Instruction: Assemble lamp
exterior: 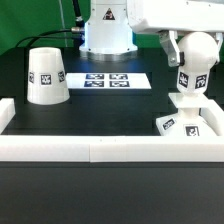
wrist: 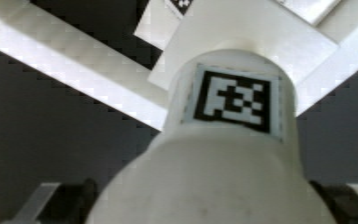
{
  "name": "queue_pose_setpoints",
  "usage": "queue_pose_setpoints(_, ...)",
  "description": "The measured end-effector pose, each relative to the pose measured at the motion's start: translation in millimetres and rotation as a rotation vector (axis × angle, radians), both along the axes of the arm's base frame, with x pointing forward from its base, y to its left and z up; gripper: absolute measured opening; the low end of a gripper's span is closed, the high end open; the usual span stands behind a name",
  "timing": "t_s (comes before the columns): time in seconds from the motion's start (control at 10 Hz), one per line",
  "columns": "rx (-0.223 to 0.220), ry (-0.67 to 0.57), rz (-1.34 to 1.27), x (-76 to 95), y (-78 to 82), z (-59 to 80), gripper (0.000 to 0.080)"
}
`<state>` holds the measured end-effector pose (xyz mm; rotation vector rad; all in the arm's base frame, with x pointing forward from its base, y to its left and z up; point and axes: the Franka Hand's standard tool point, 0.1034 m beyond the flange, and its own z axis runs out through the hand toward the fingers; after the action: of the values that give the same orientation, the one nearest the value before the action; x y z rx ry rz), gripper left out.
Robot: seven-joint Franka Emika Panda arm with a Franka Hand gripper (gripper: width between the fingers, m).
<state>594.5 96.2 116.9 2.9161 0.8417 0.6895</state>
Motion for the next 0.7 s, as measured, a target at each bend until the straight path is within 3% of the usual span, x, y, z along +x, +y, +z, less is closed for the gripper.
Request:
queue_pose_setpoints(0.4, 0.000, -0.028, -0.002, -10.3, -1.9, -6.0, 0.0577)
queue_pose_setpoints(0.6, -0.002, -0.023, -0.001, -14.3, -2.2, -6.7, 0.0676)
queue_pose_setpoints(0.7, -0.002, -0.019, -0.001, -14.9, -2.2, -6.1, 0.0676)
